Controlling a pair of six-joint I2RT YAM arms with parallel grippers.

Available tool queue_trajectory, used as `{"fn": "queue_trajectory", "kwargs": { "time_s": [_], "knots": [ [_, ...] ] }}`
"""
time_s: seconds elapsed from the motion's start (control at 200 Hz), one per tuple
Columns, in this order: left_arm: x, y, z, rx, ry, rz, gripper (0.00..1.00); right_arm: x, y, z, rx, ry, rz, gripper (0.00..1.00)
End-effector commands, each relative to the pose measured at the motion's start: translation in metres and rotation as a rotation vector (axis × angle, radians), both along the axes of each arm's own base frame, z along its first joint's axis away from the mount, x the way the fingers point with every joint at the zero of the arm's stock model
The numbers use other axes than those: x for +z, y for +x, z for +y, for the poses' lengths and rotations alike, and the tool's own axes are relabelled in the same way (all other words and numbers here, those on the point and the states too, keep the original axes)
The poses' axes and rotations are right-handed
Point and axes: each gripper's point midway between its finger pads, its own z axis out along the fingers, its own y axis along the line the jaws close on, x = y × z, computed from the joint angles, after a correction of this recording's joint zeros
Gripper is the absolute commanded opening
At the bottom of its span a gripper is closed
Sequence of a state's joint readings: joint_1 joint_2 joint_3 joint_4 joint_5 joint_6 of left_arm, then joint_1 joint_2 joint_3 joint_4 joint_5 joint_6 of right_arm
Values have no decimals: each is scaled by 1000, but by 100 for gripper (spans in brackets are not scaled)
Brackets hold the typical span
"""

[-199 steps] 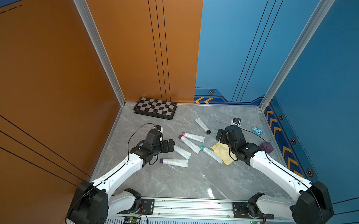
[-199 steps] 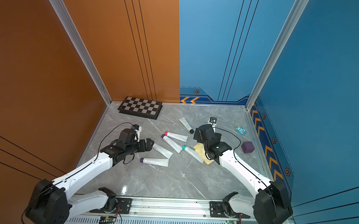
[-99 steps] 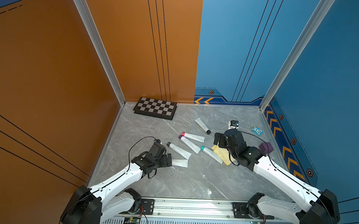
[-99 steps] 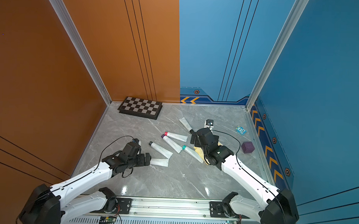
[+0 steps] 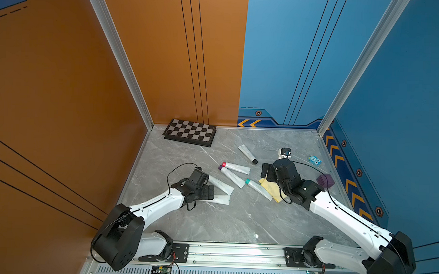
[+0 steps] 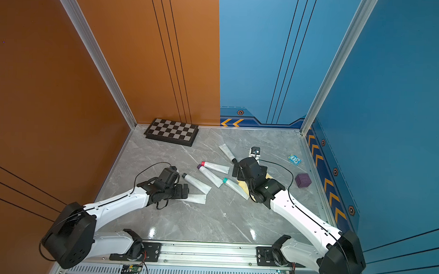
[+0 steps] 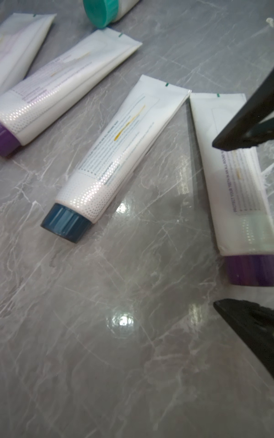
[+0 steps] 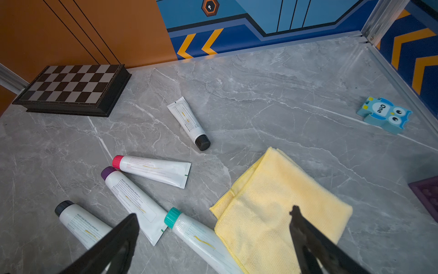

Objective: Wipe the surface of the toothpaste tube
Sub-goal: Adjust the toothpaste at the center of the board.

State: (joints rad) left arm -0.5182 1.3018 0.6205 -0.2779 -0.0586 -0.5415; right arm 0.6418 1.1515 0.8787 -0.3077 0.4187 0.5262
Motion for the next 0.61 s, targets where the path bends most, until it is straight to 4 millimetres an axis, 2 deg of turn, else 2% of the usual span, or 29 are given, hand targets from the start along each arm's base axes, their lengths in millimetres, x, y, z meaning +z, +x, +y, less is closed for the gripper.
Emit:
{"fn": "queue_trajectory", "kwargs": {
  "time_s": [0.0, 0.32, 0.601],
  "knots": [
    [2, 1, -12, -53, -43, 11, 99, -10, -8, -9, -9, -54, 27, 100],
    [-19, -26, -28, -101, -114, 98, 99, -10, -10, -10, -9, -47, 23, 100],
    [-22, -58, -42, -138, -138, 115, 98, -11, -13, -13, -17, -45, 21, 100]
  ]
}}
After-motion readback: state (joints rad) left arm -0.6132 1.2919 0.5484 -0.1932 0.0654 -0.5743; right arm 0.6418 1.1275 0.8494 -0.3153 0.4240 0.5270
